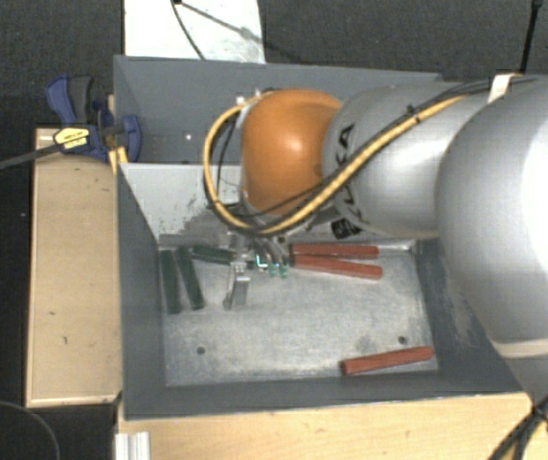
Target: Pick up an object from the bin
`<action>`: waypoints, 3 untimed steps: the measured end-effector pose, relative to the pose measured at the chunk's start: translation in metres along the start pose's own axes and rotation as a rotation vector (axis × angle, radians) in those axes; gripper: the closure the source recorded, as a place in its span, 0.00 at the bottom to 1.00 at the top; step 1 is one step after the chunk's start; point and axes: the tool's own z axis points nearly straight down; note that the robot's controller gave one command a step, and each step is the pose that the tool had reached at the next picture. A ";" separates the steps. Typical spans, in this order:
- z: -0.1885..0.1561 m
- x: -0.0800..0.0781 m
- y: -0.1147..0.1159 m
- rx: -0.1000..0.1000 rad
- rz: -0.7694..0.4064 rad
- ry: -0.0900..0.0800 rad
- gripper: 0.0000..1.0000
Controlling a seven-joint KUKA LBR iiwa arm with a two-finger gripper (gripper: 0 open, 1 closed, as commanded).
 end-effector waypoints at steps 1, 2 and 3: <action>0.047 -0.009 -0.012 0.001 0.035 -0.003 0.00; 0.052 -0.011 -0.006 -0.002 0.168 -0.007 0.00; 0.052 -0.011 -0.006 -0.002 0.171 -0.008 1.00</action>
Offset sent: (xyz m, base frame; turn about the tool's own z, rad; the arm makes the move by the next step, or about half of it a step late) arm 0.0090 -0.0115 -0.0445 0.0385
